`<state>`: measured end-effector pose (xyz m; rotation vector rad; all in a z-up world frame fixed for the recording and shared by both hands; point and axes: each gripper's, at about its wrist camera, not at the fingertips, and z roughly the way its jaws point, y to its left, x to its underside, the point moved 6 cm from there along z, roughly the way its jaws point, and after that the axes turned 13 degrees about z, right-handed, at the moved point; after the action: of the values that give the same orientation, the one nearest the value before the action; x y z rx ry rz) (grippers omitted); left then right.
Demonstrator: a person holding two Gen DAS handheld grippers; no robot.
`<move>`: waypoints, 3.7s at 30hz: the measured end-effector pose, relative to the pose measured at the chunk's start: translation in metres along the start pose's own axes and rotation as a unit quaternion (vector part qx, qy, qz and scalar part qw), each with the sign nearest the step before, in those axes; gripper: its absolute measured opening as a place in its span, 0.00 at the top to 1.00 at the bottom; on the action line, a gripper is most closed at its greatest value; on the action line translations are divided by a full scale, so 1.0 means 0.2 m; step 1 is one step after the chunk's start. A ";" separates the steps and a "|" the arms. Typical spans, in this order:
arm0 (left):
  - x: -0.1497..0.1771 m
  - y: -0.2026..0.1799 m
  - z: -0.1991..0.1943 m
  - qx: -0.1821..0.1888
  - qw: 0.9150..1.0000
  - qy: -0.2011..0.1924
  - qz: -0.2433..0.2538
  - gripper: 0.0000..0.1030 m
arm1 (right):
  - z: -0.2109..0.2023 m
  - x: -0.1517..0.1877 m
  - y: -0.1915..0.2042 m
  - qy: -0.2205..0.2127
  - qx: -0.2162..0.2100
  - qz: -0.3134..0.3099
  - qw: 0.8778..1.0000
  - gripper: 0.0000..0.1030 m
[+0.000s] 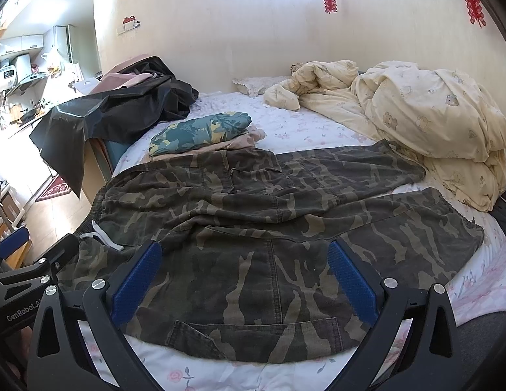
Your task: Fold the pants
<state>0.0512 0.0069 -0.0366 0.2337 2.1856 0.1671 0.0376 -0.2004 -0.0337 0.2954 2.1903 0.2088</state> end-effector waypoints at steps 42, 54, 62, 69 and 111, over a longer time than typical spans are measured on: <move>-0.41 0.89 1.08 -0.081 0.978 0.188 -0.025 0.00 | 0.77 -0.89 -0.86 0.018 0.125 0.107 0.986 0.00; -0.14 1.26 1.67 -0.037 0.964 0.260 -0.038 0.01 | 0.84 -0.83 -0.85 0.023 0.130 0.093 0.987 0.00; -0.11 1.15 1.90 0.020 0.962 0.266 -0.052 0.01 | 0.88 -0.81 -0.83 0.025 0.149 0.074 0.986 0.00; -0.02 1.07 2.01 0.078 0.956 0.281 -0.039 0.32 | 0.93 -0.79 -0.83 0.032 0.158 0.057 0.985 0.00; -0.25 0.98 1.73 0.026 0.979 0.198 0.034 0.91 | 2.17 -1.44 -1.78 0.216 0.236 0.250 0.914 0.35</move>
<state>0.3812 0.1988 -0.1576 0.3274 2.5807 0.2084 0.5056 -0.6052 -0.1606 1.1848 2.5458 0.0158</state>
